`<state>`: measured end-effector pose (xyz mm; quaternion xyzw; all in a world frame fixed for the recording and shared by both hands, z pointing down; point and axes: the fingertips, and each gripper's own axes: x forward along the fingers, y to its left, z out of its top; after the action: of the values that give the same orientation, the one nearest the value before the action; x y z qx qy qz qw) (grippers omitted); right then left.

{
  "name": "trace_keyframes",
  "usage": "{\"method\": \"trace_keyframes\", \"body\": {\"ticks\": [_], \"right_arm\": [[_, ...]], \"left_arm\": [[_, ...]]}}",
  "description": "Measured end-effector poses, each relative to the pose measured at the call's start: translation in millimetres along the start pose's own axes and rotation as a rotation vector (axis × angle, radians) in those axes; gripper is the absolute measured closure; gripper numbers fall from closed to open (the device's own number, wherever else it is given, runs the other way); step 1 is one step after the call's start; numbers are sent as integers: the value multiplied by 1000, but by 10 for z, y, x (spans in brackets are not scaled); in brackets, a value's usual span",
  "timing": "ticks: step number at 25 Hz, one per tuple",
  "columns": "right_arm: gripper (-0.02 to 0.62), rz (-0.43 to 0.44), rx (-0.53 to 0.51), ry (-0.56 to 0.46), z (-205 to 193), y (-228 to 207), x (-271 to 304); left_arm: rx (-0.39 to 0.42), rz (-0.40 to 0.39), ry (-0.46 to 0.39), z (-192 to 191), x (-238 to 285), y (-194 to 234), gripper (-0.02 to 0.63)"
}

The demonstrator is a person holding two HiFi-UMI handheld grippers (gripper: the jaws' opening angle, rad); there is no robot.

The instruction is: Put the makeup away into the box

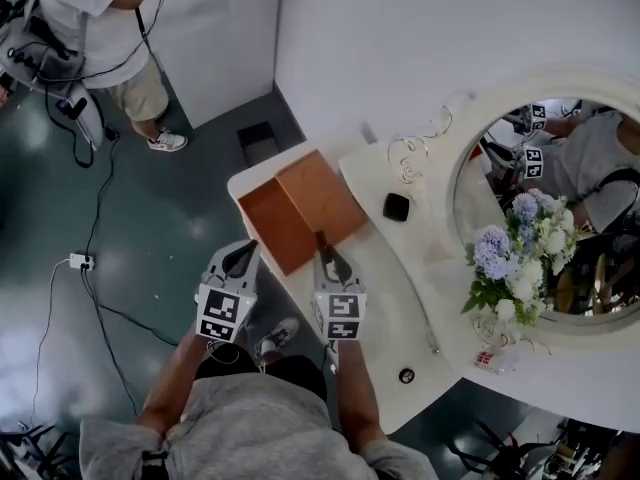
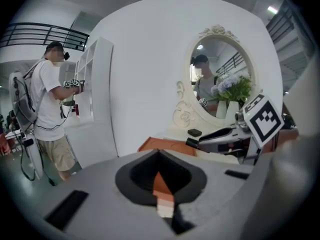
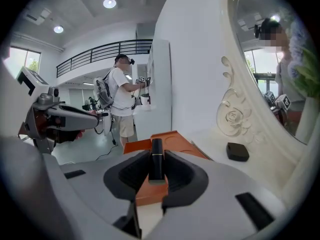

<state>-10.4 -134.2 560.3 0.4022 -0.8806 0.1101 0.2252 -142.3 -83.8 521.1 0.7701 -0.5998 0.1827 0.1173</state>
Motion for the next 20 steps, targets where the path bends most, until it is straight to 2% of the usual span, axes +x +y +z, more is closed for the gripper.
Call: {"method": "trace_keyframes", "body": {"ticks": [11,20], "right_arm": [[495,126,-60,33,293,627,790],[495,246,-118,148,91,952,1481]], "left_arm": [[-42,69,35,-175,8,832,606],[-119,106,82,-536,175,1294,604]]}}
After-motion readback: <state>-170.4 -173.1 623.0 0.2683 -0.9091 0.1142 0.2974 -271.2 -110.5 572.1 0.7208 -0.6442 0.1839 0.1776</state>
